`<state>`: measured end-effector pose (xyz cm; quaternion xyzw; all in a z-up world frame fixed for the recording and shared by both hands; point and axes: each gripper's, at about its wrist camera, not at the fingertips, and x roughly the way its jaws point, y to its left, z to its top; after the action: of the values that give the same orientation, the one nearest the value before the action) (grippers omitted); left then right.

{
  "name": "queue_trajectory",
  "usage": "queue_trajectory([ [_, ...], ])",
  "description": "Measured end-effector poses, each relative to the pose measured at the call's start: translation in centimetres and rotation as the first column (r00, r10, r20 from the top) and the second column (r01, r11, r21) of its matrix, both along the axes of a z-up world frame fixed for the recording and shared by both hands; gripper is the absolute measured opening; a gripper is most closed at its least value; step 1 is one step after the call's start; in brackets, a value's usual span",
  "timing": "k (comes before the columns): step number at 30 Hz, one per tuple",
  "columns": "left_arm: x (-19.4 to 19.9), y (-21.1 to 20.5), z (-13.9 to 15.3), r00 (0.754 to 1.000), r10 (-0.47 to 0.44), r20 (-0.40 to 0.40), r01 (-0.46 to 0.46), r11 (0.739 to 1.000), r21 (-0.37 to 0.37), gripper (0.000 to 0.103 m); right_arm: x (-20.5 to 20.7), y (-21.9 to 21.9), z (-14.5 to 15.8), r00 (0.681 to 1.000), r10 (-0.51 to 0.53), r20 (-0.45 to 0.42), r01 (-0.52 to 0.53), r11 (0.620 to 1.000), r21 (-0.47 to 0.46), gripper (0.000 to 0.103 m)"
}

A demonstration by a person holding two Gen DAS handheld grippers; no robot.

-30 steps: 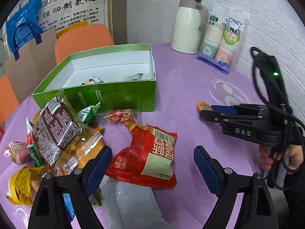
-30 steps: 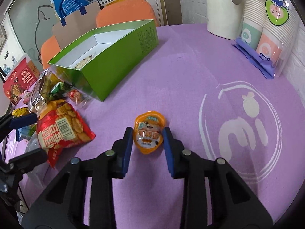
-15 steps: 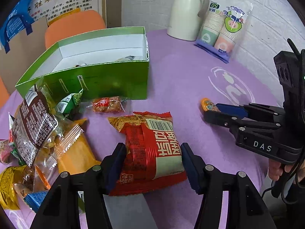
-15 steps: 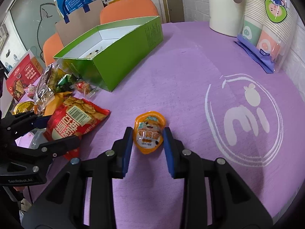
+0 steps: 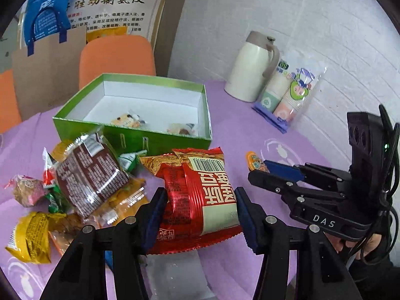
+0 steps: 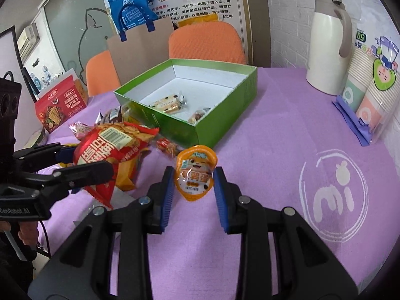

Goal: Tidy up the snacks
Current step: 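Close the right gripper on the jelly cup while the left grasps the red snack bag, then carry the jelly cup and red bag into the green box and release both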

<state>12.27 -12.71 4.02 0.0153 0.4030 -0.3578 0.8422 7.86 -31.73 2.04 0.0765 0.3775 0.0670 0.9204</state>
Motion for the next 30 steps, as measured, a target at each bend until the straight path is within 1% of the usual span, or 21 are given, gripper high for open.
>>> queue_trajectory([
  [4, 3.1, 0.8, 2.1, 0.997, 0.078, 0.021, -0.077, 0.997, -0.029, 0.056, 2.0, 0.6, 0.9, 1.0, 0.001, 0.025, -0.001, 1.0, 0.03, 0.033],
  [7, 6.0, 0.7, 2.7, 0.993, 0.115, 0.0, -0.115, 0.993, -0.04, 0.056, 3.7, 1.1, 1.4, 0.999, -0.001, 0.045, 0.0, 1.0, 0.03, 0.033],
  [10, 8.8, 0.2, 2.7, 0.988, 0.154, 0.002, -0.154, 0.988, -0.015, 0.056, 5.8, 1.4, 1.6, 0.998, -0.007, 0.06, 0.006, 1.0, 0.025, 0.033],
  [12, 10.7, -0.2, 2.5, 0.985, 0.171, 0.002, -0.171, 0.985, -0.002, 0.056, 7.2, 1.5, 1.4, 0.998, -0.013, 0.059, 0.012, 1.0, 0.016, 0.033],
  [15, 12.9, -0.6, 1.7, 0.983, 0.183, -0.032, -0.184, 0.983, -0.013, 0.056, 9.4, 1.4, 0.7, 0.999, -0.016, 0.045, 0.016, 1.0, 0.005, 0.033],
  [17, 14.2, -0.9, 1.0, 0.981, 0.189, -0.048, -0.19, 0.982, -0.004, 0.056, 10.6, 1.2, 0.1, 0.999, -0.014, 0.029, 0.014, 1.0, 0.007, 0.033],
  [20, 15.5, -1.5, 0.0, 0.981, 0.19, -0.049, -0.19, 0.982, 0.016, 0.056, 12.2, 1.1, -0.7, 1.0, -0.004, 0.012, 0.004, 1.0, 0.009, 0.033],
  [23, 16.7, -1.9, -0.9, 0.979, 0.194, -0.061, -0.193, 0.981, 0.025, 0.056, 13.4, 1.3, -1.3, 1.0, 0.001, 0.006, -0.001, 1.0, -0.004, 0.034],
  [25, 17.2, -2.0, -1.2, 0.98, 0.19, -0.049, -0.189, 0.982, 0.025, 0.057, 13.9, 1.5, -1.7, 1.0, 0.017, 0.01, -0.017, 1.0, -0.026, 0.035],
  [26, 17.1, -2.0, -1.3, 0.981, 0.191, -0.034, -0.19, 0.982, 0.02, 0.063, 14.1, 1.7, -1.8, 1.0, 0.023, 0.014, -0.022, 0.999, -0.046, 0.047],
  [27, 17.1, -2.0, -1.3, 0.98, 0.196, -0.027, -0.195, 0.981, 0.023, 0.085, 14.1, 1.9, -2.0, 0.999, 0.031, 0.021, -0.029, 0.997, -0.067, 0.057],
  [28, 16.9, -1.8, -1.3, 0.977, 0.212, -0.021, -0.211, 0.977, 0.03, 0.094, 13.9, 2.0, -2.0, 0.999, 0.034, 0.034, -0.032, 0.997, -0.071, 0.073],
  [29, 16.7, -1.5, -1.2, 0.975, 0.221, -0.007, -0.221, 0.975, 0.019, 0.1, 13.6, 1.9, -1.9, 0.998, 0.031, 0.053, -0.027, 0.997, -0.076, 0.076],
  [30, 16.4, -1.3, -1.1, 0.976, 0.217, 0.004, -0.217, 0.976, 0.0, 0.1, 13.3, 1.9, -1.8, 0.997, 0.028, 0.071, -0.022, 0.996, -0.085, 0.076],
])
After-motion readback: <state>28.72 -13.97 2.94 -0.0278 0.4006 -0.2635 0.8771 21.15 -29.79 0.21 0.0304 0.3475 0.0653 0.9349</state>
